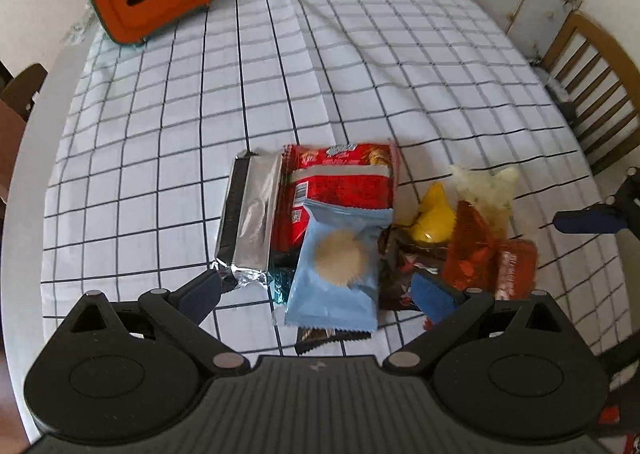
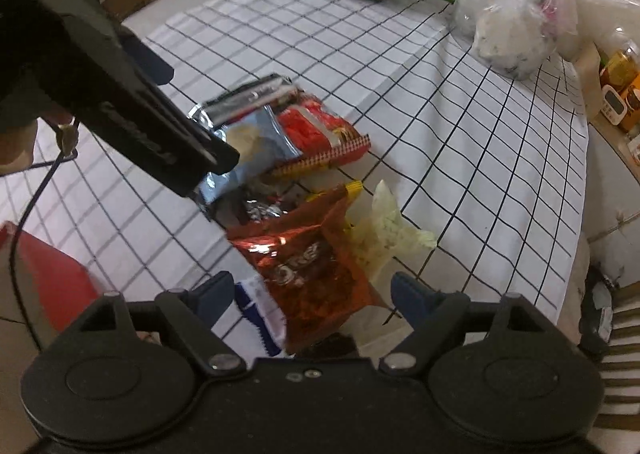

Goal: Organize snacks
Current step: 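Grasp the blue cookie packet with left gripper while right gripper grasps the orange chip bag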

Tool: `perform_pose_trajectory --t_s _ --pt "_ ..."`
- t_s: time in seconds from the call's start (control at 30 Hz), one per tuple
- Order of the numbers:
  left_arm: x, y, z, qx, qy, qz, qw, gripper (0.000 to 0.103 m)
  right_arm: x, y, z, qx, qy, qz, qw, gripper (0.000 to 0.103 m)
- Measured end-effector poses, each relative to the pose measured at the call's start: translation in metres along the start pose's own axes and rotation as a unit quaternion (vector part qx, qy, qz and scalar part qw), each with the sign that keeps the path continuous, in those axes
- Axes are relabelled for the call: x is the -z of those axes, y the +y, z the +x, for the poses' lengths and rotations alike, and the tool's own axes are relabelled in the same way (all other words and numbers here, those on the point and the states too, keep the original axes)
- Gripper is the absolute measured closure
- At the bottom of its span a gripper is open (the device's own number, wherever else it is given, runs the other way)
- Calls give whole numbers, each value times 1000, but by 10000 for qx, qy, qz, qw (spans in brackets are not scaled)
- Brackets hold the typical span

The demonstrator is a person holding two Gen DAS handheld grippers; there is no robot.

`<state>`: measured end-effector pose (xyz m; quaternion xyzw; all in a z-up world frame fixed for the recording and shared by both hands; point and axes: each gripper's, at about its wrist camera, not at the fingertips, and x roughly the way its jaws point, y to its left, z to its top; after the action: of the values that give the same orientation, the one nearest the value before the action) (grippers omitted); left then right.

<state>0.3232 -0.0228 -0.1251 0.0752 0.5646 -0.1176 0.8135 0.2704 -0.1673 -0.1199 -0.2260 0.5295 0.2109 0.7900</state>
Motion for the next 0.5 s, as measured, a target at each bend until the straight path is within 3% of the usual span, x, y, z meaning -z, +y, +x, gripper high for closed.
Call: perform_pose_trajectory --t_s 0.3,0.4,0.5 --pt "-10 7 36 63 315 -375 9988 2 -7 4 31 62 208 -297 9993 18" --pt "-12 7 42 78 318 -412 9986 9 -7 7 40 219 278 -357 9987 23" --pt "-12 9 47 123 409 -462 9980 24 -6 10 44 247 275 -383 9986 29"
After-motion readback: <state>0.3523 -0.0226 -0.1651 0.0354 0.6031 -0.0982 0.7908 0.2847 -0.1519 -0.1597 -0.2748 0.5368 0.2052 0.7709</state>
